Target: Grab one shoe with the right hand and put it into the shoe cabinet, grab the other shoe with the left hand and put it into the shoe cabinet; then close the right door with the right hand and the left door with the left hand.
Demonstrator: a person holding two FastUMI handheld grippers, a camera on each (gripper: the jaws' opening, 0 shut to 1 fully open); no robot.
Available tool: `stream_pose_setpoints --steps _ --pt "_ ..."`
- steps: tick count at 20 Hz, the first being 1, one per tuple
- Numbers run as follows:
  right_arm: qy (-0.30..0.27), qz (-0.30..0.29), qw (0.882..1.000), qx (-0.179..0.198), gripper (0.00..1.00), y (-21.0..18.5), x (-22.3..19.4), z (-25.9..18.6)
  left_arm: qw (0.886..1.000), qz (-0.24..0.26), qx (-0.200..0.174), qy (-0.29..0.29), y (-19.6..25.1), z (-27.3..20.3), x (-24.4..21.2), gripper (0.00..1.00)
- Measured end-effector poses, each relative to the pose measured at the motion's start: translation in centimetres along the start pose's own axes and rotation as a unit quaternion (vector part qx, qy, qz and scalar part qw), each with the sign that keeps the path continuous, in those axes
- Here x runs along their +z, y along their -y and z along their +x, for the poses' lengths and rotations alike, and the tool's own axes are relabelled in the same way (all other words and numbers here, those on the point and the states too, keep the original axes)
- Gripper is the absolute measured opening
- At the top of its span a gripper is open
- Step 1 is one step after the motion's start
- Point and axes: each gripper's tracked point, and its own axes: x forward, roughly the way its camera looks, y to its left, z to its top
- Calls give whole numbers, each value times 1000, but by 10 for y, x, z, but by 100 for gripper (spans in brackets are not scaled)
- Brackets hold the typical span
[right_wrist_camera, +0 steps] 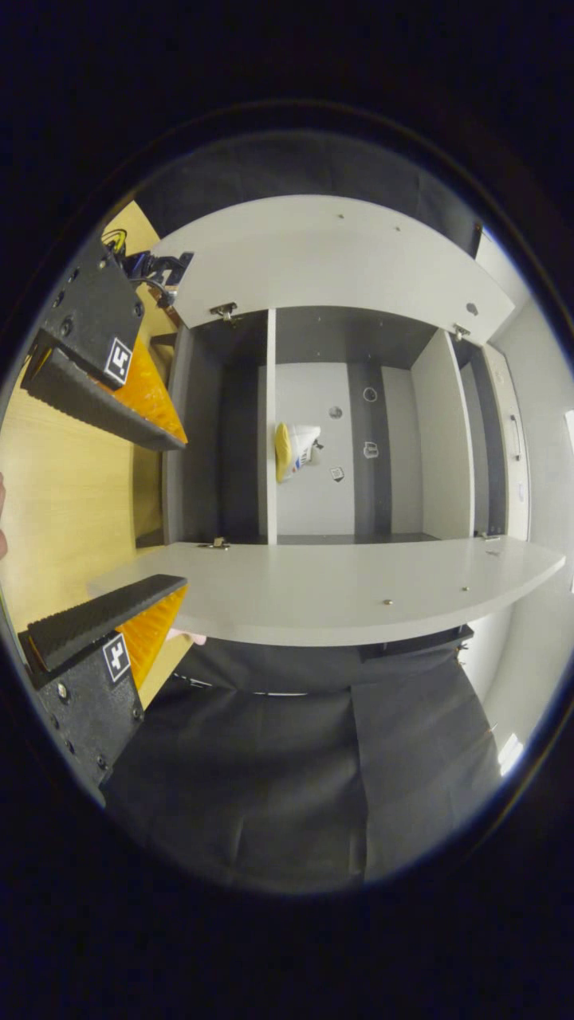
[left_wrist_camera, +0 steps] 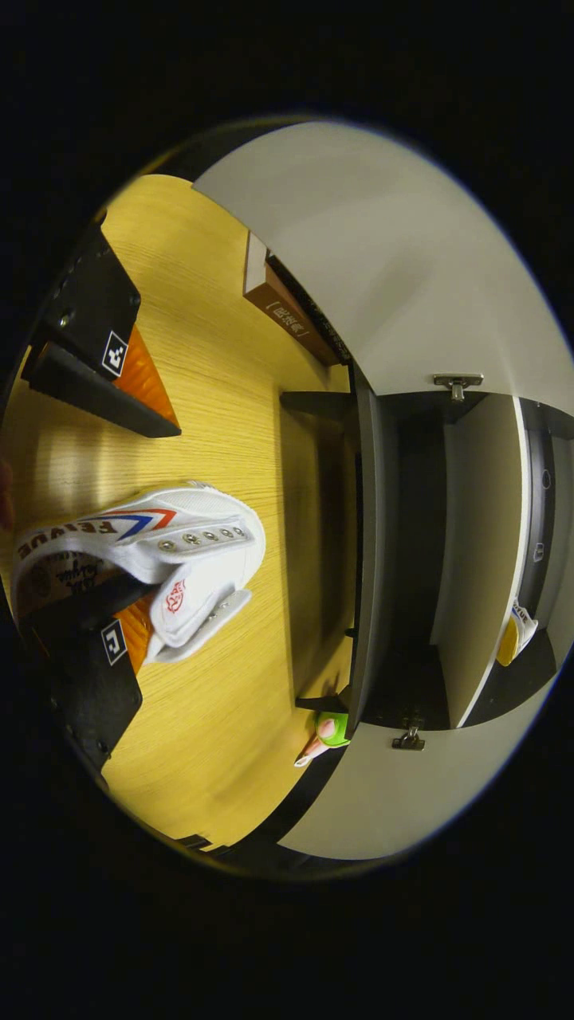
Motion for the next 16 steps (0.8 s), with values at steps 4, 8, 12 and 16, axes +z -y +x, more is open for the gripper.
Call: stream_pose_setpoints --steps 4,8,12,16 --pt "-7 -2 1000 -3 98 1 -4 7 1000 -20 -8 13 0 6 3 84" --pt "-17 11 1000 4 98 -5 -7 12 999 -30 0 26 0 13 9 61" --pt "-18 10 1000 0 99 -5 -8 16 998 -3 45 47 -9 14 18 24" --pt "-22 -1 1000 -1 98 -6 -12 16 998 -30 30 44 -6 12 15 1"
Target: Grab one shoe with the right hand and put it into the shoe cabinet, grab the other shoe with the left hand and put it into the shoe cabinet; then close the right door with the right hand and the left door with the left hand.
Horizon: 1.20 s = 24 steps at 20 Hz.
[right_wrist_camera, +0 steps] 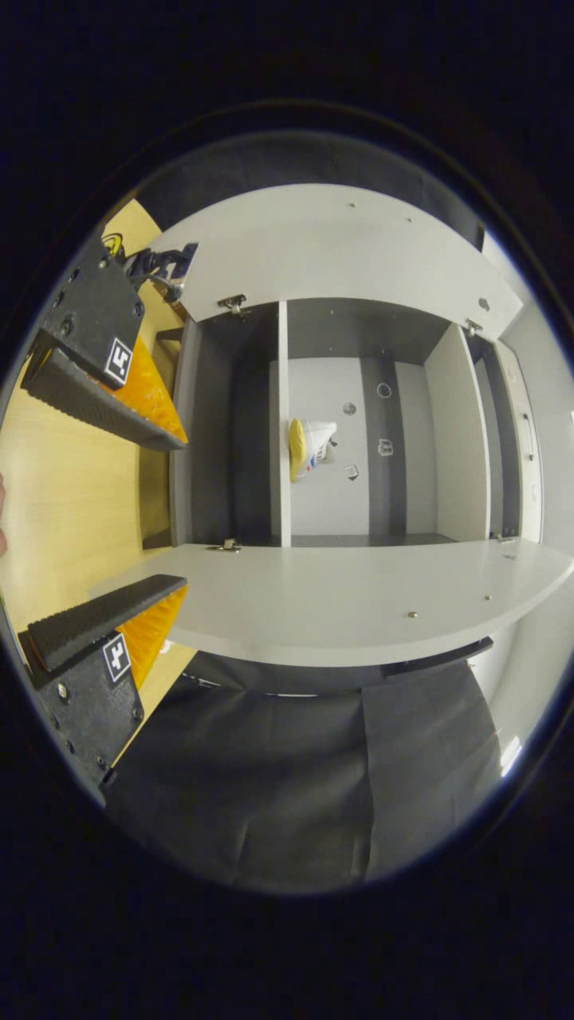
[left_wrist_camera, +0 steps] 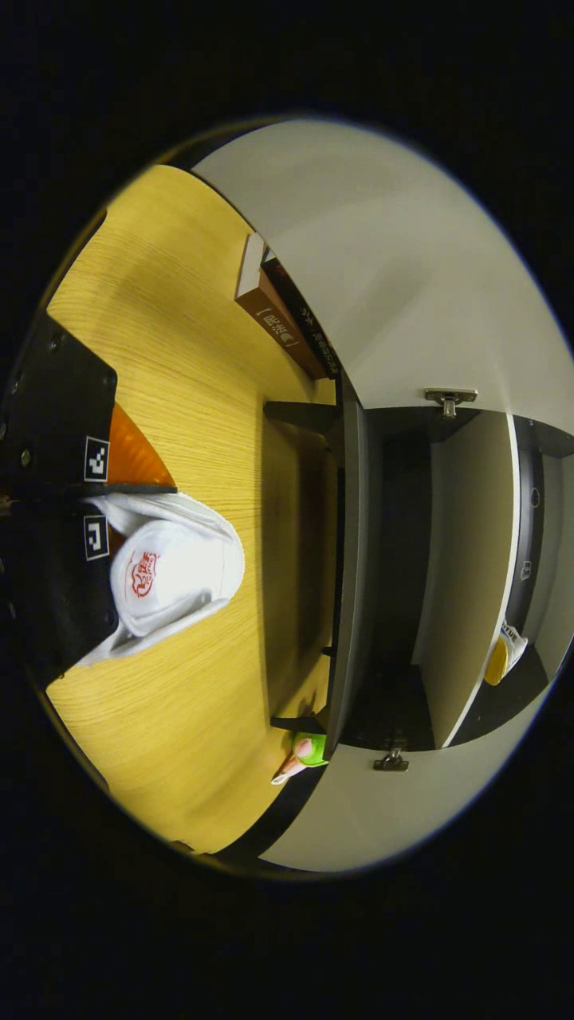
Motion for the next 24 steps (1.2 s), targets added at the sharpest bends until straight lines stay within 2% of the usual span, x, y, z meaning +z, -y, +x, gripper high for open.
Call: stream_pose_setpoints --steps 4,8,12,16,17,20,24 --pt "1 -4 1000 5 98 -3 0 2 1000 -26 7 11 -1 -36 13 0" --pt "-2 -6 1000 18 98 -11 -4 3 998 -47 11 29 4 -89 50 0" --pt "1 -2 999 39 98 -24 -5 4 996 -32 16 83 13 -133 122 0" --pt "9 -9 998 54 98 -32 -1 2 989 -37 -16 141 25 -159 202 0" --pt "9 -9 998 57 100 -33 -1 0 987 -32 -19 157 27 -161 225 0" --pt "8 -9 998 59 98 -31 -2 -2 982 -38 -18 185 28 -145 279 0" --pt "-5 -16 998 58 98 -27 -6 -3 984 -70 -12 163 39 -85 361 0"
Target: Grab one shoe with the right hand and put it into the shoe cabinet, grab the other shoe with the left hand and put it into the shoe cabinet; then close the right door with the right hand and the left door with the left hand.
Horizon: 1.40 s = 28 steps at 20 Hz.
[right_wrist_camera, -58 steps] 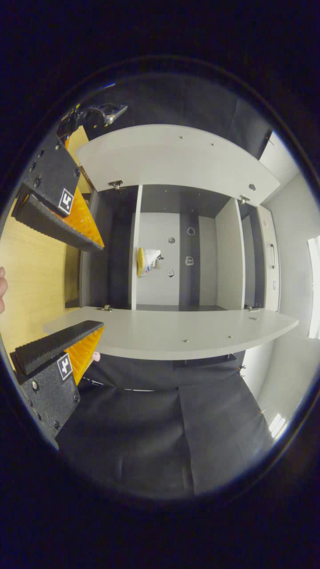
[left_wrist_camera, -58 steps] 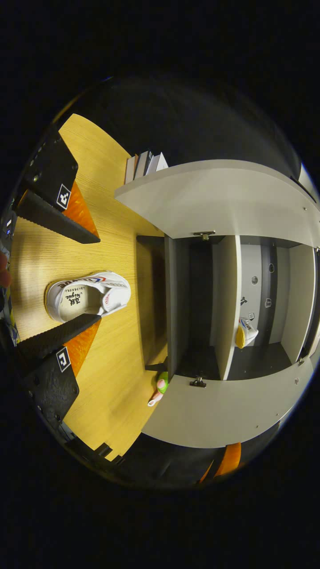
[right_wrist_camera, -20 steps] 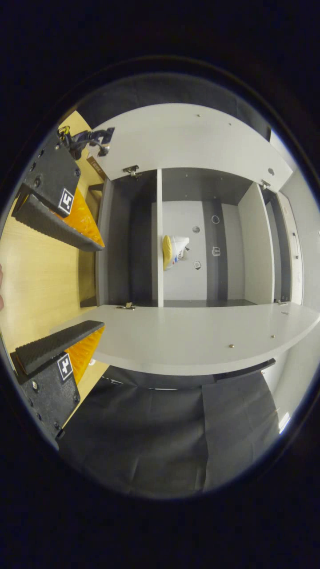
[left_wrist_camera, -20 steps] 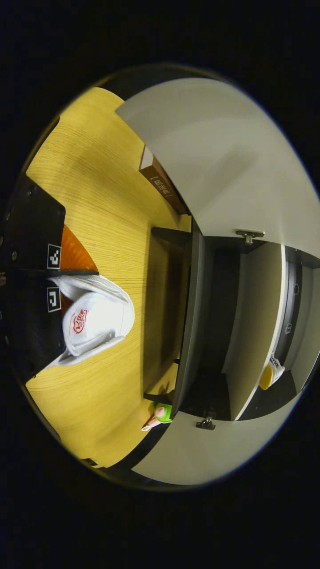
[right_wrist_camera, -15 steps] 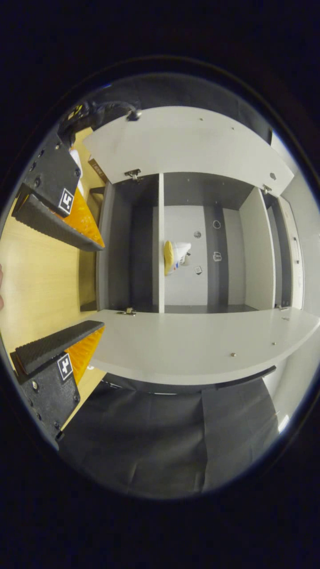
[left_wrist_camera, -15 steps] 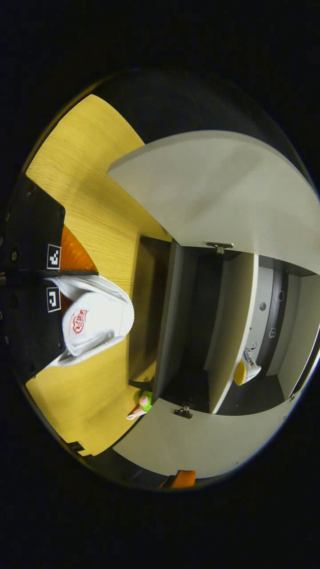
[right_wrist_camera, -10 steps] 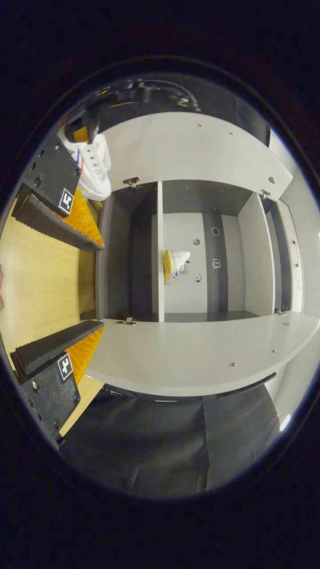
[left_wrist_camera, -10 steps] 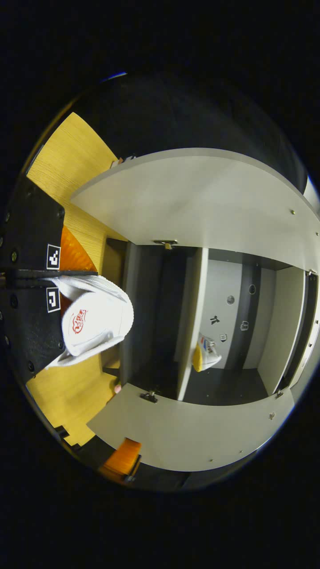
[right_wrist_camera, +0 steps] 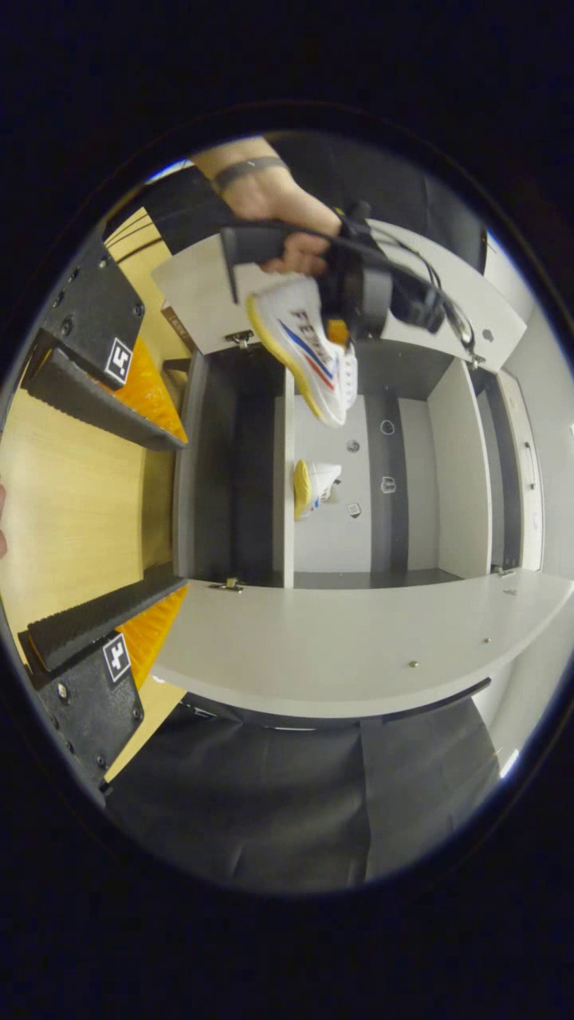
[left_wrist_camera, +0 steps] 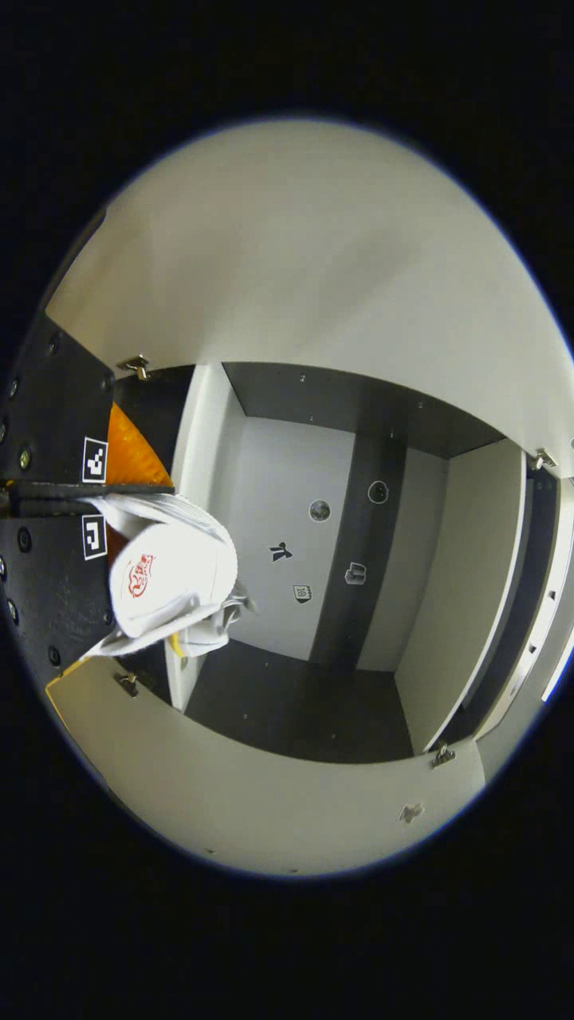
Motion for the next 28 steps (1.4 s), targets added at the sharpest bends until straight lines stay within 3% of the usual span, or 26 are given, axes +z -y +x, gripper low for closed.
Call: stream_pose_setpoints --steps 5,7,14,19,24,28 --pt "-5 -4 1000 -11 99 9 -4 -6 998 35 52 -32 14 82 43 0" --pt "-8 -5 1000 -15 99 15 -6 -6 995 41 69 -58 33 77 63 0" --pt "-15 2 999 -39 98 39 -12 -10 982 57 104 -149 10 108 29 0" --pt "-25 14 998 -48 98 50 -19 -9 971 42 128 -196 4 117 14 4" --pt "-28 13 998 -49 100 53 -24 -9 978 40 83 -189 18 106 25 34" --pt "-28 13 999 -43 98 50 -25 -10 985 31 48 -165 22 75 41 36"
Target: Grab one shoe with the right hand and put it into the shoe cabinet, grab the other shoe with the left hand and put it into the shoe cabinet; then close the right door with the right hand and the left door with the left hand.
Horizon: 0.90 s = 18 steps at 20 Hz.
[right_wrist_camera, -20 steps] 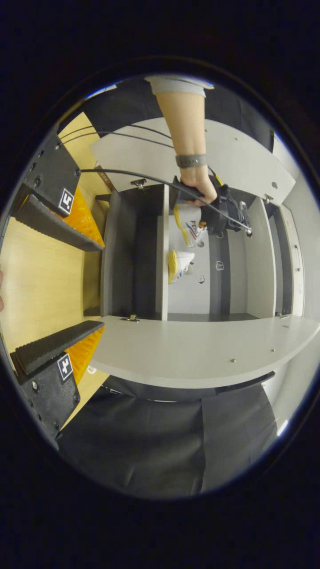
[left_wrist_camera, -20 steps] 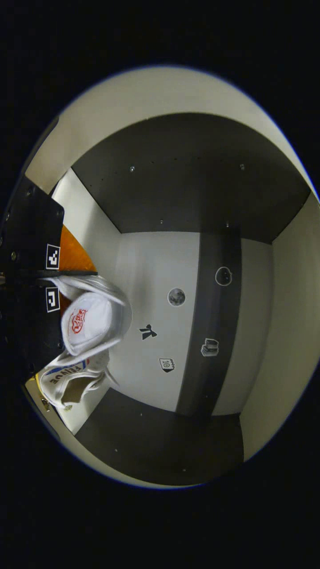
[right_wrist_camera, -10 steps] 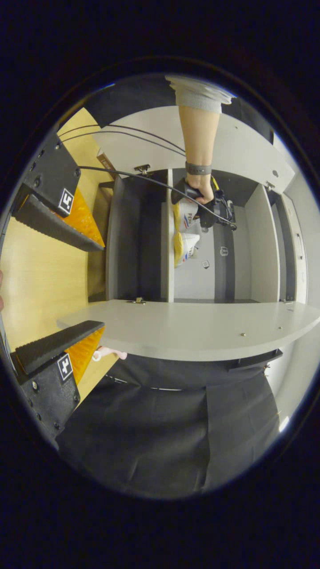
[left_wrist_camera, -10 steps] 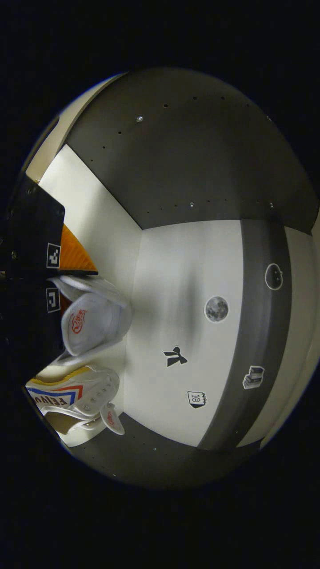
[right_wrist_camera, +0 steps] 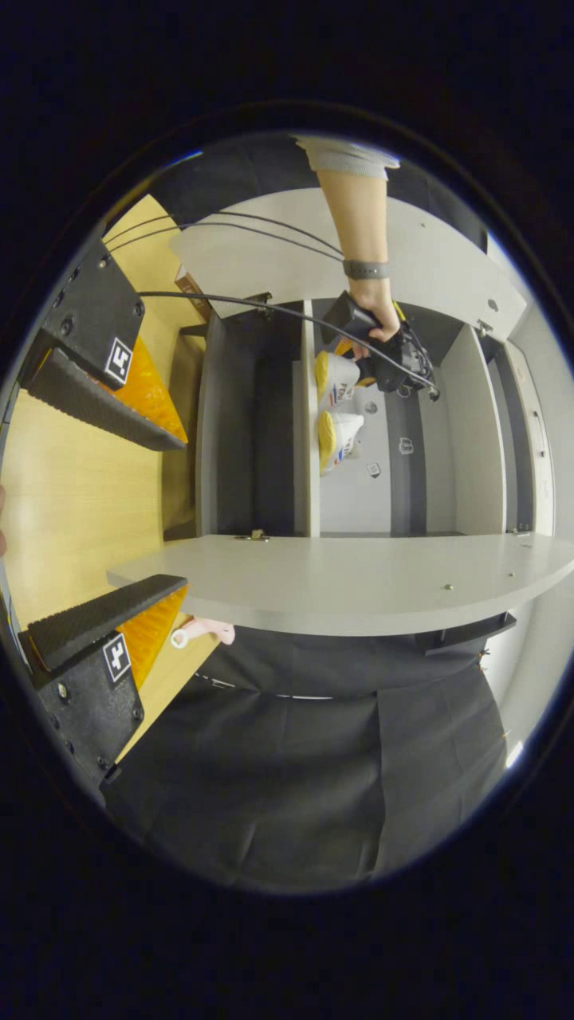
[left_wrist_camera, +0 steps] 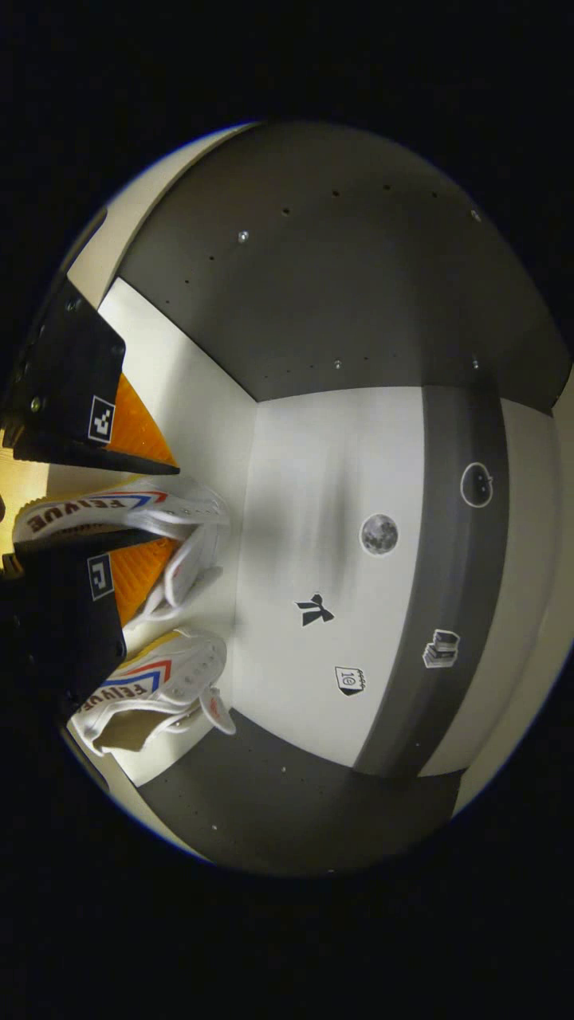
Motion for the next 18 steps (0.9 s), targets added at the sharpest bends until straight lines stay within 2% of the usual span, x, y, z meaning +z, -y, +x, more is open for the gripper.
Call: stream_pose_setpoints --steps 3,5,7,8,9,11,14,15,18 --pt "0 1 1000 7 100 -3 -1 -3 996 -16 -22 87 0 -45 20 38" --pt "0 0 1000 12 98 -5 0 -5 988 -15 -40 150 -1 -91 36 35" --pt "4 -1 1000 15 98 -7 2 -8 980 -9 -58 188 -3 -128 29 35" --pt "6 1 1000 16 98 -8 3 -9 978 -6 -60 202 -7 -147 18 18" --pt "9 3 1000 18 98 -9 4 -11 976 -5 -63 209 -10 -166 1 35" --pt "15 4 1000 22 98 -11 8 -15 972 -3 -67 224 -17 -195 -36 35" --pt "27 3 999 26 98 -14 16 -21 964 34 -28 263 -37 -227 -89 34" --pt "28 1 999 27 98 -14 17 -22 961 49 -19 271 -39 -239 -108 51" --pt "33 3 999 30 98 -16 17 -29 964 51 -30 258 -25 -267 -165 35"
